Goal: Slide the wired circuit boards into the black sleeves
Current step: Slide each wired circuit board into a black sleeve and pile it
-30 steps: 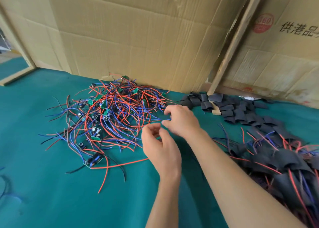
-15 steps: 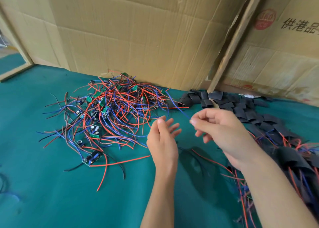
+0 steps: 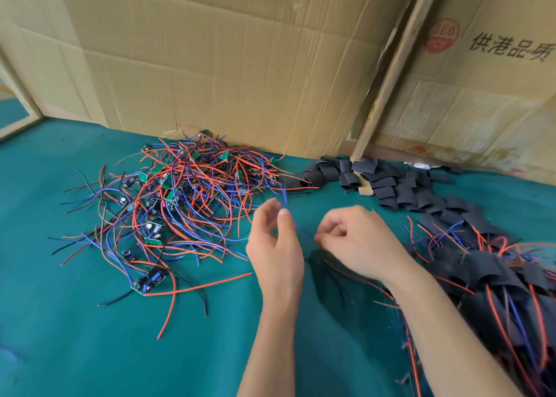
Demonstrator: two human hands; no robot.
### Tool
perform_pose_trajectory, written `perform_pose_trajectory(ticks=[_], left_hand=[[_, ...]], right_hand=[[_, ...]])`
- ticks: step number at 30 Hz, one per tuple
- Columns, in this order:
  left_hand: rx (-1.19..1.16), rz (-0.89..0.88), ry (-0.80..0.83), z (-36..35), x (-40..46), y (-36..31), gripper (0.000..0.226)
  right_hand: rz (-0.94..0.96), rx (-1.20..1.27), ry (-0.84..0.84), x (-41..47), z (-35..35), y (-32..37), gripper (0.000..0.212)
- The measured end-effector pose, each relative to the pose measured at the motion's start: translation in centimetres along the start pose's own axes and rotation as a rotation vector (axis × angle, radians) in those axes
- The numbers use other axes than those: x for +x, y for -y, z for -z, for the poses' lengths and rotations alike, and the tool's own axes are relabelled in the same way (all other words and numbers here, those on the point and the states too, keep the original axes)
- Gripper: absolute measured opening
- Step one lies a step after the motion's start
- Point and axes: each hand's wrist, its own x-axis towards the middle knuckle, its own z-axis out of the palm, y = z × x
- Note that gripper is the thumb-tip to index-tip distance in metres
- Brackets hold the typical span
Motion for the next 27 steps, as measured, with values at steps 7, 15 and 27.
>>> perform_pose_trajectory(ticks=[7,15,27], left_hand=[[0.287,-0.243,-0.090,0.2,-0.5,0.3,0.030],[0.243,-0.234,-0.082,0.3,-0.5,0.0,0.028],[-0.256,0.294,0.250,-0.2,0.1,-0.7,0.020]], right_hand=[[0.103,-0.184,-0.116,9.4,-0.6,2.4,0.021],[0.050,-0.400,-0.226,11.7,-3.7,1.6,0.011],[0.092,0.147,-0.346,1.3,0.5,1.0,0.011]])
